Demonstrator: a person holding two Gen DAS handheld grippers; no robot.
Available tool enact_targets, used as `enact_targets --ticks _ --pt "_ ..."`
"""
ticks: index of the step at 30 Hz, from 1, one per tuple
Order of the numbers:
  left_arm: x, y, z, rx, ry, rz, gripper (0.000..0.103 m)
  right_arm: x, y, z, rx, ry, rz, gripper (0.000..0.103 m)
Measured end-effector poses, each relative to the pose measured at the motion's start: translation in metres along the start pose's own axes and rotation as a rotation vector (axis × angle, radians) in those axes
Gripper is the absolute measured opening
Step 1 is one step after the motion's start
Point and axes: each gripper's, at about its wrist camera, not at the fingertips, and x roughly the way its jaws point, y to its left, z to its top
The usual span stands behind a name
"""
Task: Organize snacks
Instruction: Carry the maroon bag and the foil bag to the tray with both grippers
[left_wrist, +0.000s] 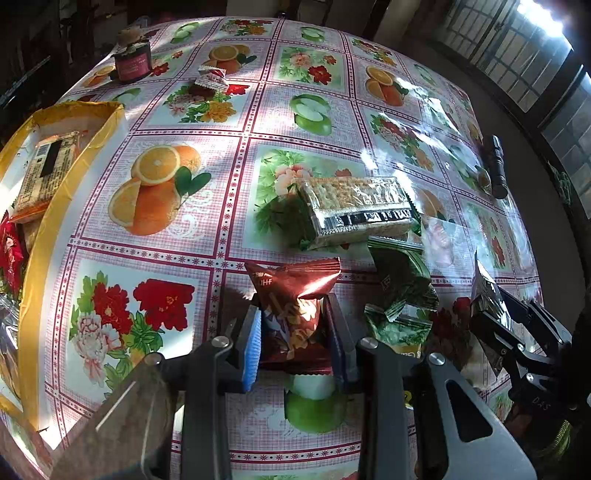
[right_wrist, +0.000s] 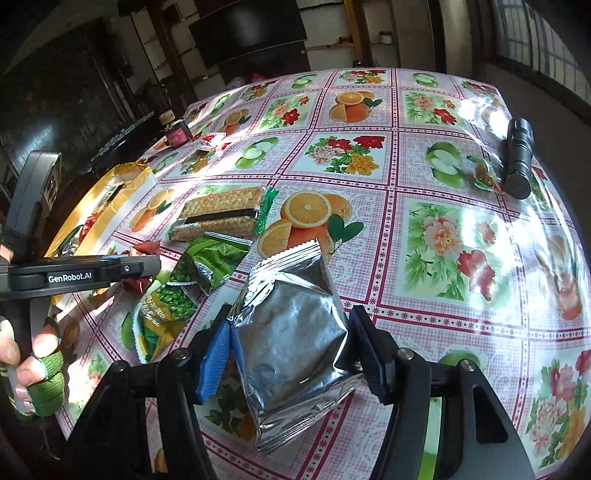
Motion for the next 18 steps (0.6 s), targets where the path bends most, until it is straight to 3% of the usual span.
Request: enact_targets --ticks 9,18 --pt "-0.042 0.004 -0.027 0.077 -0.101 0.154 0.033 -0.033 0.043 -0.002 -0.041 -0.09 0.055 0.063" --pt "-0.067 0.018 -0.042 0.079 -0.157 0.218 0.033 -0.025 0.082 0.002 -0.093 -0.092 0.132 0.063"
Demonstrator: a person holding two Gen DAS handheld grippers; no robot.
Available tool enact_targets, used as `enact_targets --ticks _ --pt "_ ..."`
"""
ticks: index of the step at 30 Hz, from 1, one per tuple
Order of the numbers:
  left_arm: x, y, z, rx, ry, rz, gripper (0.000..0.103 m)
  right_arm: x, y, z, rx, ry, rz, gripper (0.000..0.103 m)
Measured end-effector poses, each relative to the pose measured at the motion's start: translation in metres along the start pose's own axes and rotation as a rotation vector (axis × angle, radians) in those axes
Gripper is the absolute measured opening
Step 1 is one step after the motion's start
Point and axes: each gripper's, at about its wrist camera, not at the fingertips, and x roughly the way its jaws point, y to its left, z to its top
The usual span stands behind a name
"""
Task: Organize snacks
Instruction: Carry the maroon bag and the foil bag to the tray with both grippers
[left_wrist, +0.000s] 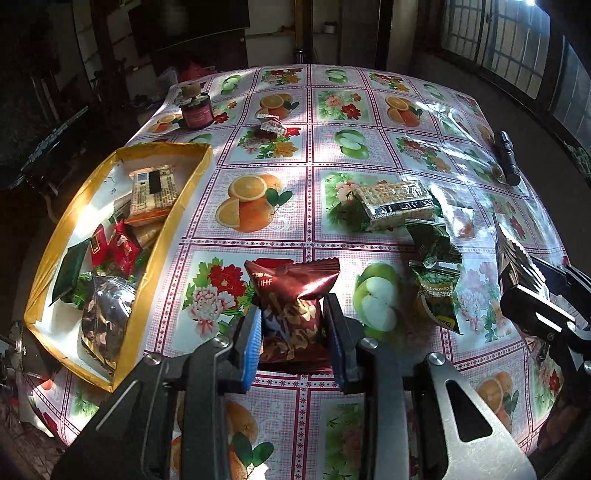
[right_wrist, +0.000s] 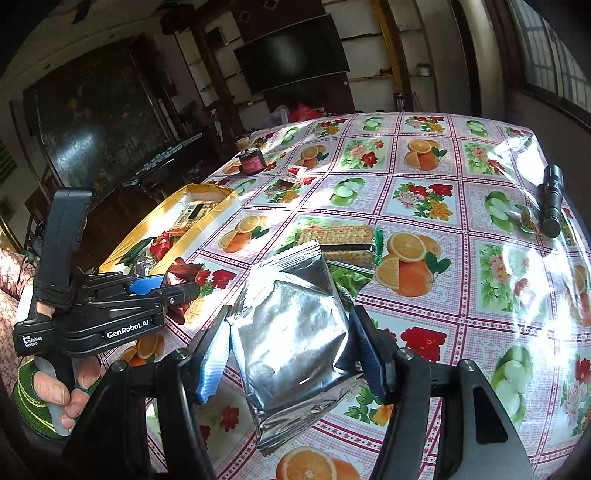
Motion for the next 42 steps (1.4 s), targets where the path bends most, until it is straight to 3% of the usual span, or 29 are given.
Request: enact_targets --ticks 10,23,42 --pt "-0.015 0.019 -0.011 -0.02 -0.065 0.074 0.033 0.008 0.03 -0.002 -0.059 0.0 -0.021 0.063" --pt "-0.023 0.042 -0.021 -0.063 -0.086 0.072 0.033 0.024 0.06 0.002 -0.118 0.023 -0.003 0.063" --pt "-0.034 0.077 -0.021 -0.13 -0.136 0.11 0.033 0.041 0.113 0.031 -0.222 -0.016 0.054 0.063"
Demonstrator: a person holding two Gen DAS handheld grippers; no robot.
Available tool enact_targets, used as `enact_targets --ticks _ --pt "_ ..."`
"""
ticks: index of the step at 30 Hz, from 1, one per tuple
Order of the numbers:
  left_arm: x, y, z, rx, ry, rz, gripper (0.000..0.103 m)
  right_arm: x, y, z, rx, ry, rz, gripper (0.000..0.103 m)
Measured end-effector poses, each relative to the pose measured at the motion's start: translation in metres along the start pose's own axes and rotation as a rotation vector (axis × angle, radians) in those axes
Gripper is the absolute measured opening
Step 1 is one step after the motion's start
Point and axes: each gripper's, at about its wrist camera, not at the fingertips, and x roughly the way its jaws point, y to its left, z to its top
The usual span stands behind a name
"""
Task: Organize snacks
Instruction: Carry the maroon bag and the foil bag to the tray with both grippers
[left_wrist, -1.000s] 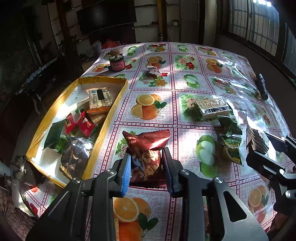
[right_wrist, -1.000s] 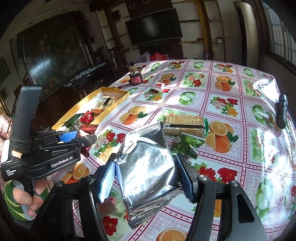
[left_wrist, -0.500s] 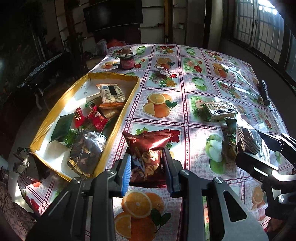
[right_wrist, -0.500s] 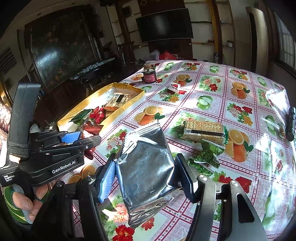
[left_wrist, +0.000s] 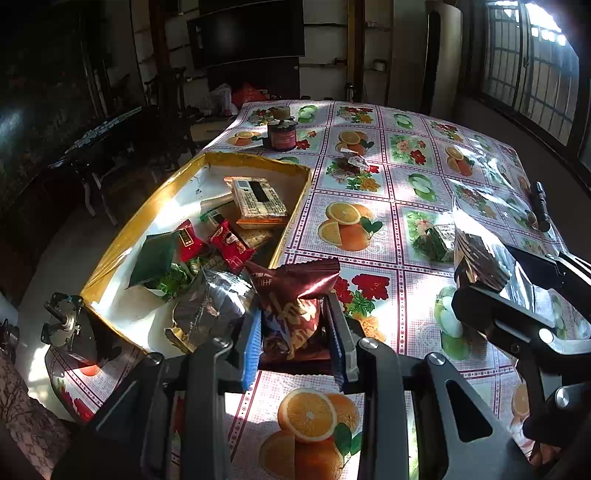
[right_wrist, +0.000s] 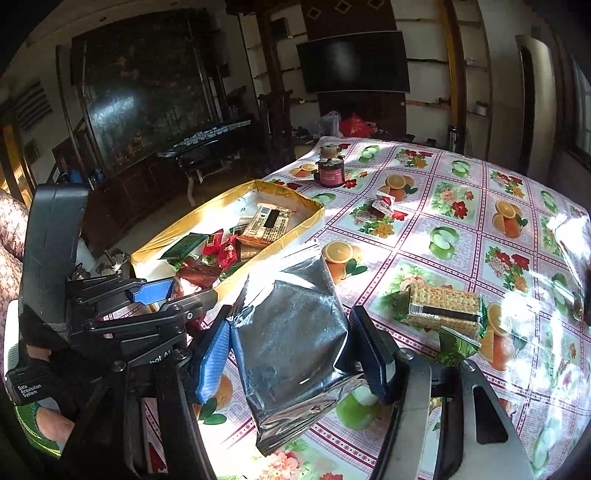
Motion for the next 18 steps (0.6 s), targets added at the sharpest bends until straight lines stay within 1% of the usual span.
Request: enact_targets --ticks 4,18 --pt "0.0 0.008 0.001 -0.009 -0.005 0.006 0.033 0.006 0.008 0.004 -0.019 0.001 0.007 0.063" --pt "0.009 0.035 0.003 -0.05 0.002 0.026 0.033 0.031 0.015 0.007 -0.024 0.044 0.027 0.063"
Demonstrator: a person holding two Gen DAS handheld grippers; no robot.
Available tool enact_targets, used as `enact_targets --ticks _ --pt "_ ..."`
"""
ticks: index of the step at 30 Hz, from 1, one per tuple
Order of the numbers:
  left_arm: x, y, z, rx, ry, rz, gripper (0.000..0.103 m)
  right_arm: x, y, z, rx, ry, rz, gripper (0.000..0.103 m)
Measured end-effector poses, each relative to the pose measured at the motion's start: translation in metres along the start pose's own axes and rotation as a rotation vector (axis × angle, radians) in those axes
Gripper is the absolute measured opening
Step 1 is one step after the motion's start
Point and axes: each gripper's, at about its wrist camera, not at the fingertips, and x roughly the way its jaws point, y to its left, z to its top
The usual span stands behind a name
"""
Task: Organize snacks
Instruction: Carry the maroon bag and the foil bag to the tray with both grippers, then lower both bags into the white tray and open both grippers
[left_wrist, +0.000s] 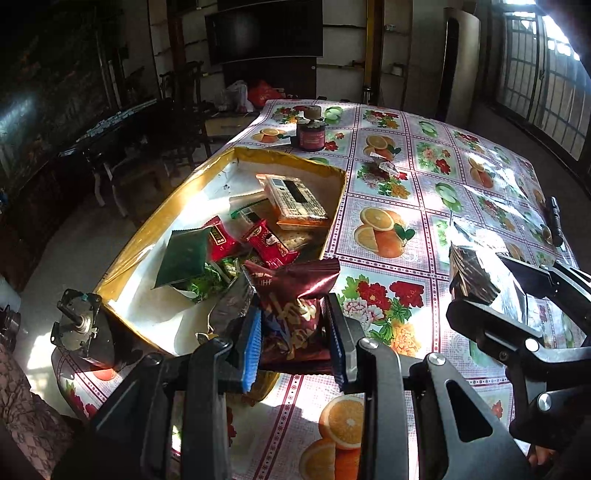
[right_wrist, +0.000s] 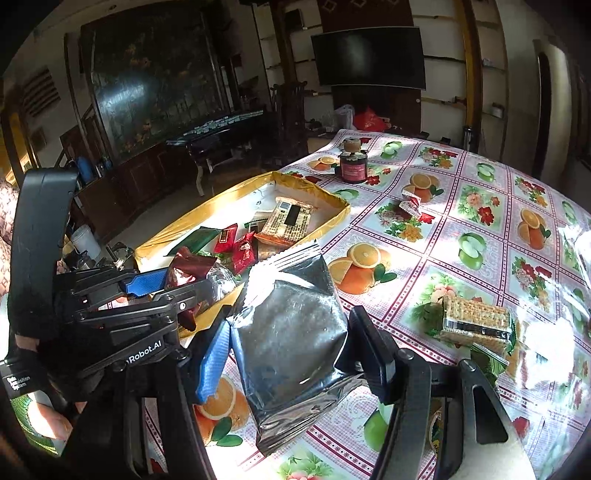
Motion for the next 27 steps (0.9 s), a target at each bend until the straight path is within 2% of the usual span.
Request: enact_targets --ticks 16,27 --pt "0.011 0.051 0.008 -0.094 0.009 0.052 0.033 0.031 0.015 0.027 -0.007 -0.001 0.055 0.063" --pt "0.028 0.07 0.012 -0.129 0.038 0.068 0.033 0.081 0.027 0.058 0.026 0.017 0.12 0.063"
